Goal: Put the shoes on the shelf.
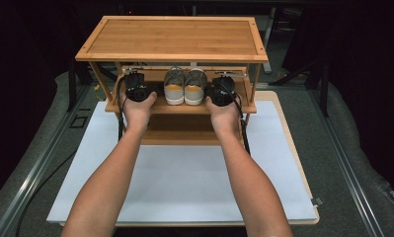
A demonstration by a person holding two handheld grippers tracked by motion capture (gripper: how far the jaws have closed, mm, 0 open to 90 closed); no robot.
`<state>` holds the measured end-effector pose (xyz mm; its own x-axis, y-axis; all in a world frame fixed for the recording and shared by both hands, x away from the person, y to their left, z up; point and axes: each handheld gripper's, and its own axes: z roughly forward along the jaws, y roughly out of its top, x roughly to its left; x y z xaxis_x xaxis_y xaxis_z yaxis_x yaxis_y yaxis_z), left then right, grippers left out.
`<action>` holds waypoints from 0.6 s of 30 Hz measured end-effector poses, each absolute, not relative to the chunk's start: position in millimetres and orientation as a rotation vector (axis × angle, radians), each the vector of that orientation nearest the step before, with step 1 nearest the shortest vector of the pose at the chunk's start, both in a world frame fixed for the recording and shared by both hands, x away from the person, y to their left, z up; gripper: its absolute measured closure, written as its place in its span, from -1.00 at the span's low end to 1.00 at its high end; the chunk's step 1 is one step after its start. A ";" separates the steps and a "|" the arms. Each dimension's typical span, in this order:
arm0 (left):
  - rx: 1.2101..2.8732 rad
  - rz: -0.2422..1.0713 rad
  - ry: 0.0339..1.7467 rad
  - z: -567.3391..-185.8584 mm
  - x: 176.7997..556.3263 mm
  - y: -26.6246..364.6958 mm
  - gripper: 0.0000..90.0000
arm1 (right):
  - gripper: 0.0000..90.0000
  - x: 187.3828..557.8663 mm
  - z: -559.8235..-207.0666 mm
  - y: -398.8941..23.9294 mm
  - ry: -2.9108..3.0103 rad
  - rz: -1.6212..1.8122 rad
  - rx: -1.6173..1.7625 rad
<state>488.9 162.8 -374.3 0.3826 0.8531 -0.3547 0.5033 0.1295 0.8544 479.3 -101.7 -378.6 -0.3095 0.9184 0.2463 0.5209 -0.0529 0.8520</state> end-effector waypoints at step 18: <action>1.503 0.371 1.205 -372.5 455.9 177.8 0.88 | 0.87 445.5 -370.2 -102.7 1.826 1.371 1.418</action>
